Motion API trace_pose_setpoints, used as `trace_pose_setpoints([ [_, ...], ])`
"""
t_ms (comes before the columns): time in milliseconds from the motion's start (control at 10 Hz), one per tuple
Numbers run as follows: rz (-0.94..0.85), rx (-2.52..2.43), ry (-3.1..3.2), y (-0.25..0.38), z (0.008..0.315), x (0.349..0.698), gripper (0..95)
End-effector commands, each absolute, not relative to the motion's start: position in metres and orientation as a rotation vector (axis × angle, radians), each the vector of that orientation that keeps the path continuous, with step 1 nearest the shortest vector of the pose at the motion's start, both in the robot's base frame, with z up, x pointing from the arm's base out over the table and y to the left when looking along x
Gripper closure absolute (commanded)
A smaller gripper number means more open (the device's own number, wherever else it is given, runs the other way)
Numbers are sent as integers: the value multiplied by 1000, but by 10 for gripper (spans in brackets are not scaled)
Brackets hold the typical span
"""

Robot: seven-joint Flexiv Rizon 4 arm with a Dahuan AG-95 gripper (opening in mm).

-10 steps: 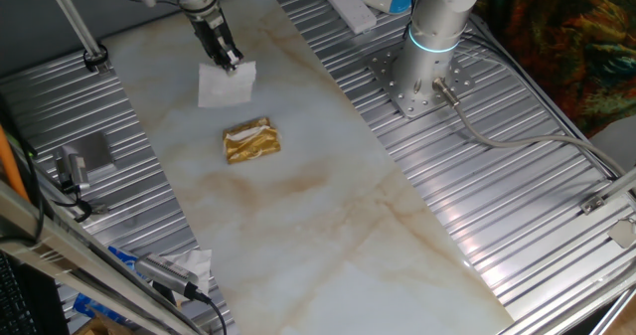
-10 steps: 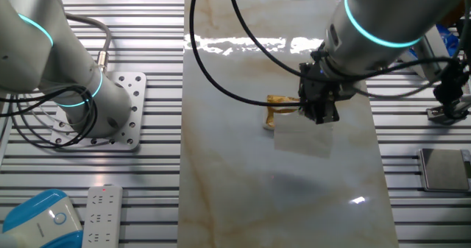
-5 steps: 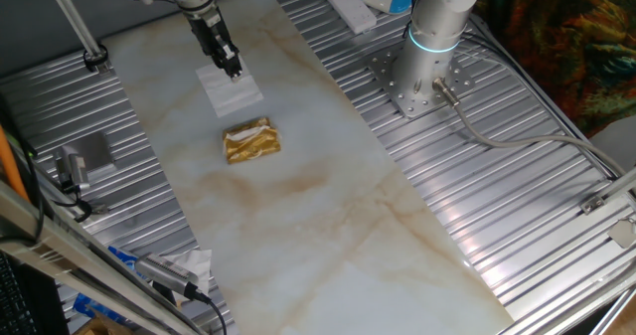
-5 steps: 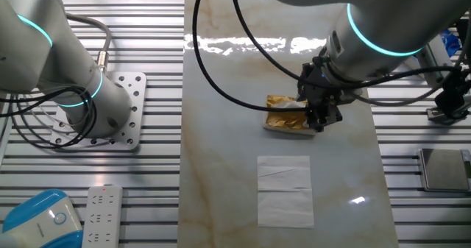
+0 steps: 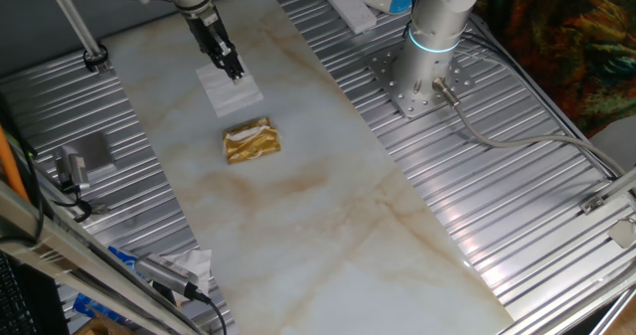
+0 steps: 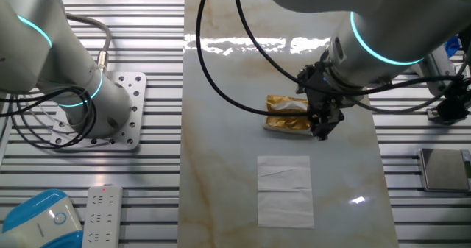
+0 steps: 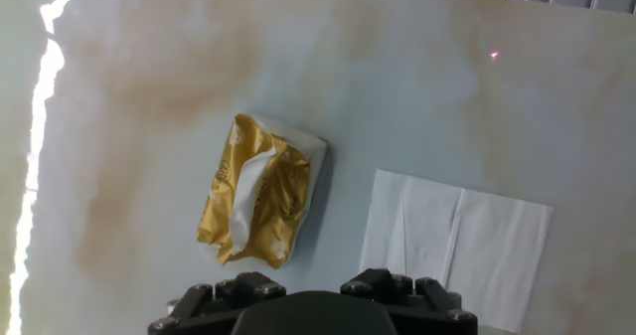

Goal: Pull out a napkin

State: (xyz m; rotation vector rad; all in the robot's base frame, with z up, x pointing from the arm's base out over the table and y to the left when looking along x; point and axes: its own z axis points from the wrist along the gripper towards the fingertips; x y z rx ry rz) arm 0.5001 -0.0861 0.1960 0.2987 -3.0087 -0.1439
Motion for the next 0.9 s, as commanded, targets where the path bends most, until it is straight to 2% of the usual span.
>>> trace_pose_setpoints([
  [100, -150, 308, -3009, -86, 196, 499, 190],
  [900, -172, 301, -3009, -85, 201, 497, 190],
])
